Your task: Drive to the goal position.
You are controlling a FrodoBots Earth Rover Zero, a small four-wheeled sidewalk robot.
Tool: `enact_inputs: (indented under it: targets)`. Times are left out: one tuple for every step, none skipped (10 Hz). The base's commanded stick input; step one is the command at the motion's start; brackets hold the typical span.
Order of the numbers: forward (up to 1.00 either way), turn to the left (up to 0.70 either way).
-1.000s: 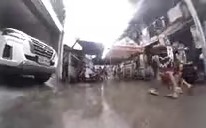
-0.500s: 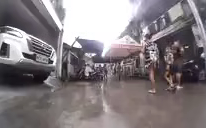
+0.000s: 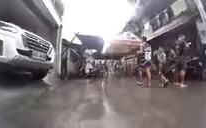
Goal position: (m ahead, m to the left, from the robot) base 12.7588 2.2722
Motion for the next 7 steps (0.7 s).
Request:
enact_inputs:
  targets:
    - [0.99, -0.04]
    - [0.99, 0.0]
    - [0.99, 0.0]
    - [0.99, 0.0]
    - [0.99, 0.0]
    - [0.99, -0.24]
    - [0.99, -0.39]
